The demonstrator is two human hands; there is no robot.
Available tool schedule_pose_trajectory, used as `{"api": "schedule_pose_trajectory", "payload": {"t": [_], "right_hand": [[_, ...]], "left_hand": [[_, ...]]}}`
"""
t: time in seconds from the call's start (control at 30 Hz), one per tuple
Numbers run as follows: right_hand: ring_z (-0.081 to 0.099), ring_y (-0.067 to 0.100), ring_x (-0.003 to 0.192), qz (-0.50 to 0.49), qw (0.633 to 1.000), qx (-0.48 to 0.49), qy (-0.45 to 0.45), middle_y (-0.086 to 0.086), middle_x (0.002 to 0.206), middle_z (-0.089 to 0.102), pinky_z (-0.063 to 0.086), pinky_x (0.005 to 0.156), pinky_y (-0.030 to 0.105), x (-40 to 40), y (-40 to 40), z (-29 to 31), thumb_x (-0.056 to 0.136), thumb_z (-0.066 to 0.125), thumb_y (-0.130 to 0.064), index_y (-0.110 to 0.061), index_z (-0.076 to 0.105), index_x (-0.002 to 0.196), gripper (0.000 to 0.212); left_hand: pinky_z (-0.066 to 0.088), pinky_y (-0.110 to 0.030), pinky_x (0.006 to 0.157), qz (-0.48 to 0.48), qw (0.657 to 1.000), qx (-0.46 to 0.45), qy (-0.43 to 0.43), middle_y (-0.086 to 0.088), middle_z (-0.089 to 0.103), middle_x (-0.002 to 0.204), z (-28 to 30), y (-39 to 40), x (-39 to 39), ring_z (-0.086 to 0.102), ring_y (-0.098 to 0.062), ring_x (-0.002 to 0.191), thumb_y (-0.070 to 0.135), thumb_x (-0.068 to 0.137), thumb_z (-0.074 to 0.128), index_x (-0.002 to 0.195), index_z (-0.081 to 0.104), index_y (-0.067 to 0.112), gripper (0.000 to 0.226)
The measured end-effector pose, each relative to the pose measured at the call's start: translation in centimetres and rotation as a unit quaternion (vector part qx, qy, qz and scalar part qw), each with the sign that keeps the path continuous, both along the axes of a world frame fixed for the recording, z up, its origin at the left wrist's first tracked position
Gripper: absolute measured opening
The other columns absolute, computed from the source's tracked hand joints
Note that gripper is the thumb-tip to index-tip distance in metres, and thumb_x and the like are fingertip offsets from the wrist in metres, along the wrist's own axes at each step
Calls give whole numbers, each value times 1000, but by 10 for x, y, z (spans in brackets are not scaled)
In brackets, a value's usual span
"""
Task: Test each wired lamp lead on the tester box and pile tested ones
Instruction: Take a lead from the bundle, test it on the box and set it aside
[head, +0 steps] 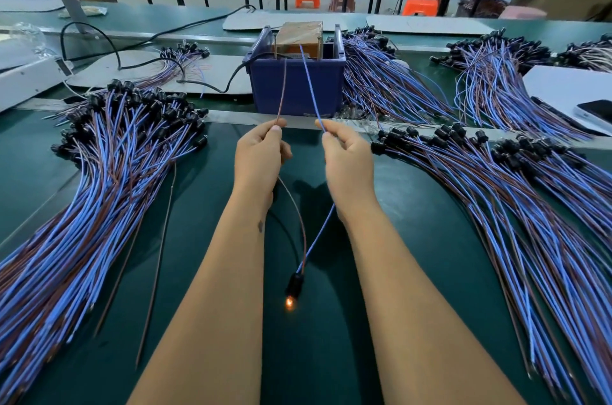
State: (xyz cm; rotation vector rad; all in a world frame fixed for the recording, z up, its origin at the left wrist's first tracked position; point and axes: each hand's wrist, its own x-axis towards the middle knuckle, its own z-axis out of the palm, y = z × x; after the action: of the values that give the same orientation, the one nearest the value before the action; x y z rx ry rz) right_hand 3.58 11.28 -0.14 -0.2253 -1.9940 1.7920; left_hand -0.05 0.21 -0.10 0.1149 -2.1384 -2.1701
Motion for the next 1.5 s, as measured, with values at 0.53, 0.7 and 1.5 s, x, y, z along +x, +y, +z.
{"api": "schedule_pose_trajectory", "payload": {"t": [0.53, 0.7, 1.5], "right_hand": [[46, 13, 63, 181, 981, 63, -5, 4, 85, 56, 46, 63, 22, 12, 1, -4, 90, 63, 1, -29, 59, 130, 51], [51, 8, 74, 225, 973, 22, 48, -1, 93, 62, 52, 72, 25, 14, -7, 1, 92, 66, -12, -24, 58, 133, 43], [48, 22, 67, -40, 926, 356, -116, 4, 71, 56, 31, 57, 33, 32, 102, 29, 99, 48, -28, -8, 62, 90, 27]], "left_hand": [[28, -15, 36, -103, 952, 288, -32, 8, 43, 49, 11, -12, 10, 35, -3, 37, 20, 98, 57, 78, 52, 17, 20], [44, -14, 45, -41, 945, 322, -29, 5, 57, 54, 9, -16, 8, 51, -3, 44, 14, 98, 59, 76, 55, 16, 22], [46, -23, 97, -689, 720, -72, 35, -25, 62, 118, 23, 44, 67, 63, -8, 102, -19, 93, 43, 137, 41, 4, 50]]}}
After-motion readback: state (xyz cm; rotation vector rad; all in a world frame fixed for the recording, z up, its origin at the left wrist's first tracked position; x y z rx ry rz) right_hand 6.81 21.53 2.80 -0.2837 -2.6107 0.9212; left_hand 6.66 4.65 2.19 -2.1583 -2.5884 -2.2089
